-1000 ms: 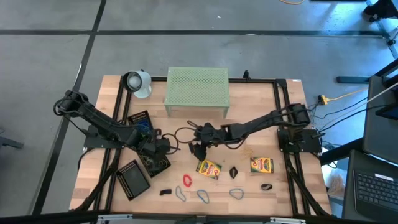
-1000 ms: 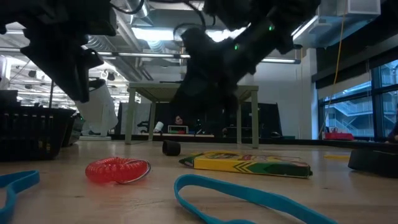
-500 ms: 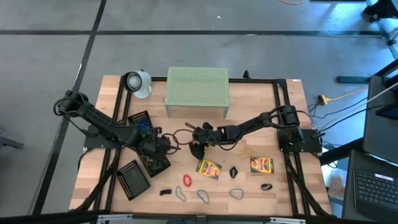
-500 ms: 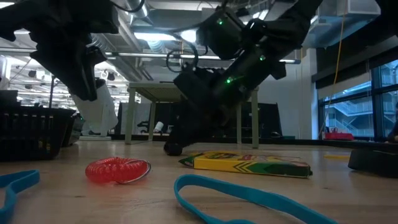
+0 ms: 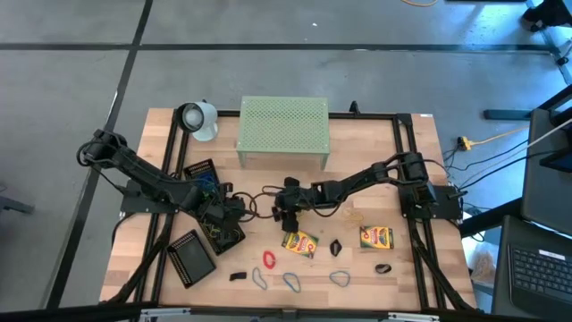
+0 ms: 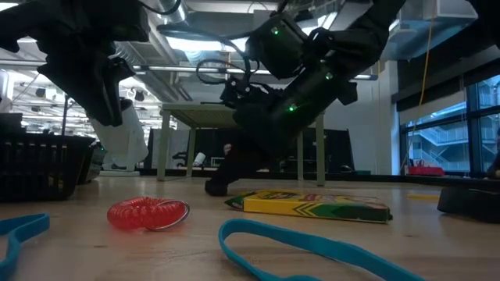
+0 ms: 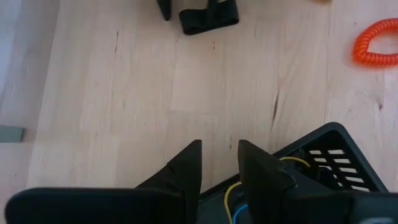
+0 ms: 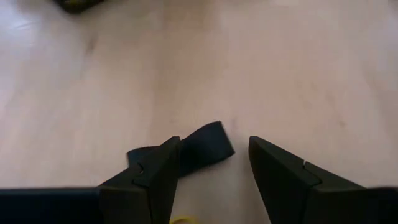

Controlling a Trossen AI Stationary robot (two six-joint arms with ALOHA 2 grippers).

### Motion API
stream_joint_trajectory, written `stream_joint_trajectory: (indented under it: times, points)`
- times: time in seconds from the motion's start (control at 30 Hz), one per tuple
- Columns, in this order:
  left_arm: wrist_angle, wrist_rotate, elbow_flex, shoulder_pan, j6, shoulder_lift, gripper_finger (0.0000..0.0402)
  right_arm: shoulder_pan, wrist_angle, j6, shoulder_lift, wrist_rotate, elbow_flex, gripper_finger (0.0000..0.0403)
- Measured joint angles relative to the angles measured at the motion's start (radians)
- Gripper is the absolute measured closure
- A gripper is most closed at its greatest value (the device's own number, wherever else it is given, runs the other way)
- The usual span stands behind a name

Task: Pick & Place Office Desk Supplies
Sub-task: Put the black rubber band into the middle black bin

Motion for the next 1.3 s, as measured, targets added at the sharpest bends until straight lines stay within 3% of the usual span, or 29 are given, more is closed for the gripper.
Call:
stream_joint_trajectory:
  times: [0.13,0.4,0.77,1.03,1.3]
  points:
    - [0.0,0.0,0.0,0.0,-0.015,0.0,0.0304,0.003,-0.007,-0.019,0.0,-0.059,0.0,0.0209]
    - [0.0,0.0,0.0,0.0,-0.078,0.0,0.0304,0.005,-0.015,0.015,0.0,-0.06,0.0,0.023]
    - [0.0,-0.034,0.0,0.0,-0.076,0.0,0.0304,-0.003,-0.016,-0.068,0.0,-0.064,0.0,0.0391]
    - [0.0,-0.173,0.0,0.0,0.01,0.0,0.0304,-0.082,-0.009,-0.065,0.0,-0.056,0.045,0.0397]
    - [-0.016,-0.263,0.0,0.0,-0.202,0.0,0.0303,-0.117,-0.006,-0.094,0.0,-0.067,0.126,0.0398]
